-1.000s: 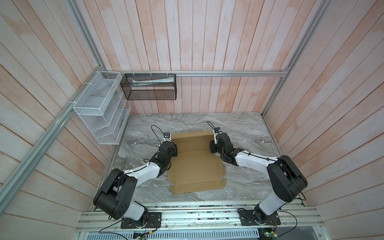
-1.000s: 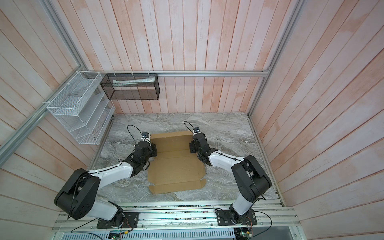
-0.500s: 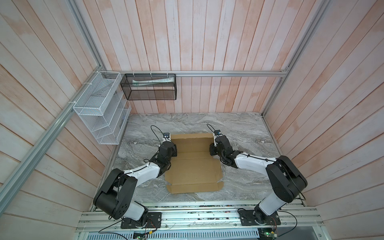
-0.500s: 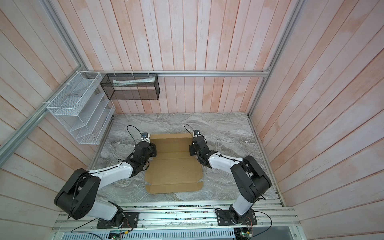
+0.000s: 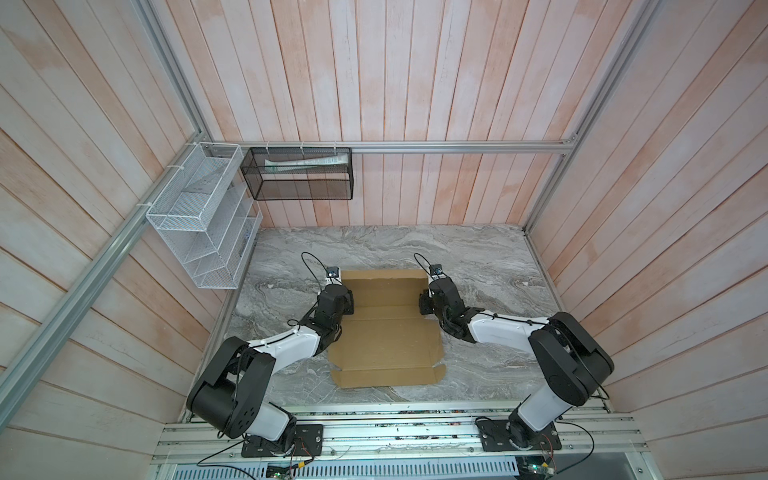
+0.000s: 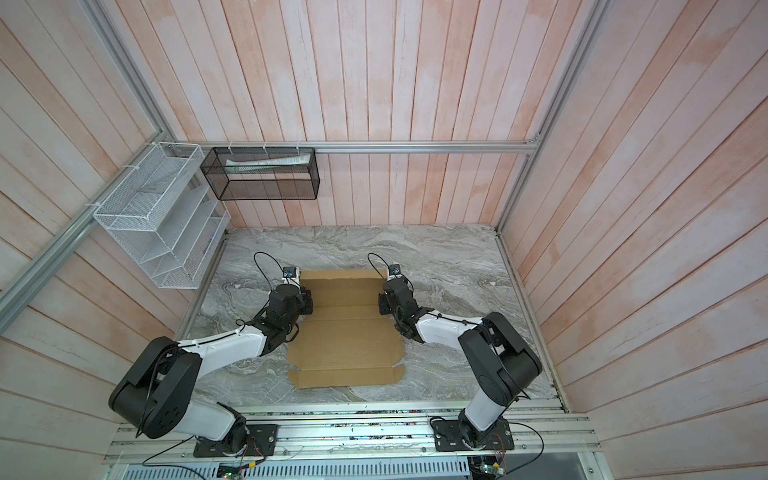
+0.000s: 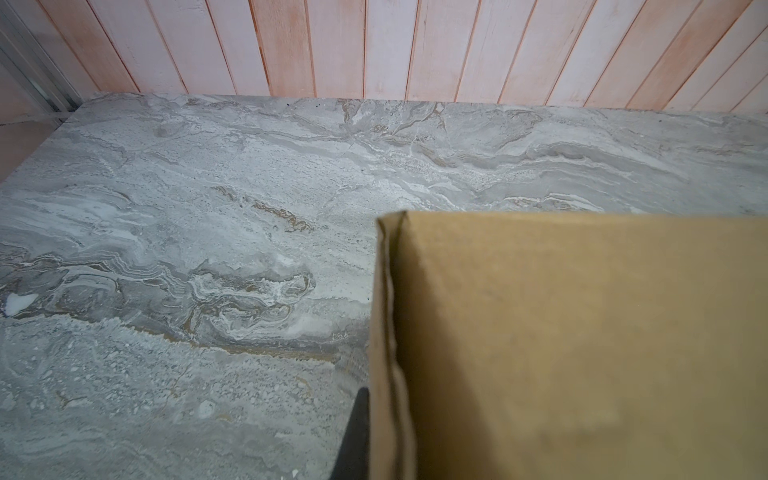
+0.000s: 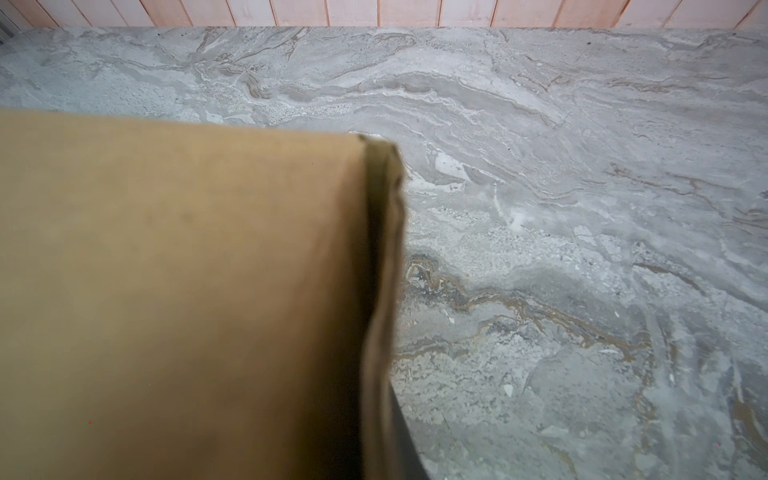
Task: Fold the paper box
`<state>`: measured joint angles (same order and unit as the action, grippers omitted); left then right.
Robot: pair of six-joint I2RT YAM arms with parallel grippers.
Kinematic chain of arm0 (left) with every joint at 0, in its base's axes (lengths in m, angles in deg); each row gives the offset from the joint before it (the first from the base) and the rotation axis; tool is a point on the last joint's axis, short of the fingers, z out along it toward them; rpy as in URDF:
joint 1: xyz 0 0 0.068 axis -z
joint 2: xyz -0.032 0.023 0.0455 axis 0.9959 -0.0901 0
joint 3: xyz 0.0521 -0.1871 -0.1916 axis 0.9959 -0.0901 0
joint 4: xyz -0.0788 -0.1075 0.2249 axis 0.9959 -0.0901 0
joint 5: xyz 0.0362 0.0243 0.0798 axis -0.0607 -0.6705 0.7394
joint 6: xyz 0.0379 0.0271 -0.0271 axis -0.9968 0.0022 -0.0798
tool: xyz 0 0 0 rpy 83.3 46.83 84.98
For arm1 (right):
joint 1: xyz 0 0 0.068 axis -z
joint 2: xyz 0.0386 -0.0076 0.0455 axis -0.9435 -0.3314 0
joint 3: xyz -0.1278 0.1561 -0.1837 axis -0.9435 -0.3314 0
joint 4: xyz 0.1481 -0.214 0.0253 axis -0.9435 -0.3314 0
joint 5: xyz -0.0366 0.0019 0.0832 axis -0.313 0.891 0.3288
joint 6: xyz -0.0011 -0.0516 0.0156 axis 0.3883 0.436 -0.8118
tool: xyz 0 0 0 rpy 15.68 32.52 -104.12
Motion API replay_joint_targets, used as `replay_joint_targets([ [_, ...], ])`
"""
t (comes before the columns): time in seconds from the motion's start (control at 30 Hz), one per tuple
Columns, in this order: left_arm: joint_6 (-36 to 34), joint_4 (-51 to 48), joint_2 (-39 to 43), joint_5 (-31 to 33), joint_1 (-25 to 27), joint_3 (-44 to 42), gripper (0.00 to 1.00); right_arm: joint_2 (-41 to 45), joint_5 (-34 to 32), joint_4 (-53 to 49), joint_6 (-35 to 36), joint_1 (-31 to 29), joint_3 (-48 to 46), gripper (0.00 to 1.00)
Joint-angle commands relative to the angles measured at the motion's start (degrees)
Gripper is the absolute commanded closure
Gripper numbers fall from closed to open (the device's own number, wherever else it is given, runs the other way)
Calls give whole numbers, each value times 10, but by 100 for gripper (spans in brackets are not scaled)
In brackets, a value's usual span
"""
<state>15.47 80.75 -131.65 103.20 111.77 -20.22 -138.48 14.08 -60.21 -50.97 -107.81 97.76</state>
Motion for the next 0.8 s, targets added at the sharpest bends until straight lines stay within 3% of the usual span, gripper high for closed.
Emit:
replay_joint_targets([
  [0.0, 5, 18, 11, -1, 0, -7, 100, -3, 5, 8, -9, -8, 1, 87],
  [0.77, -5, -27, 19, -4, 0, 20, 100, 43, 13, -28, -11, -12, 6, 49],
])
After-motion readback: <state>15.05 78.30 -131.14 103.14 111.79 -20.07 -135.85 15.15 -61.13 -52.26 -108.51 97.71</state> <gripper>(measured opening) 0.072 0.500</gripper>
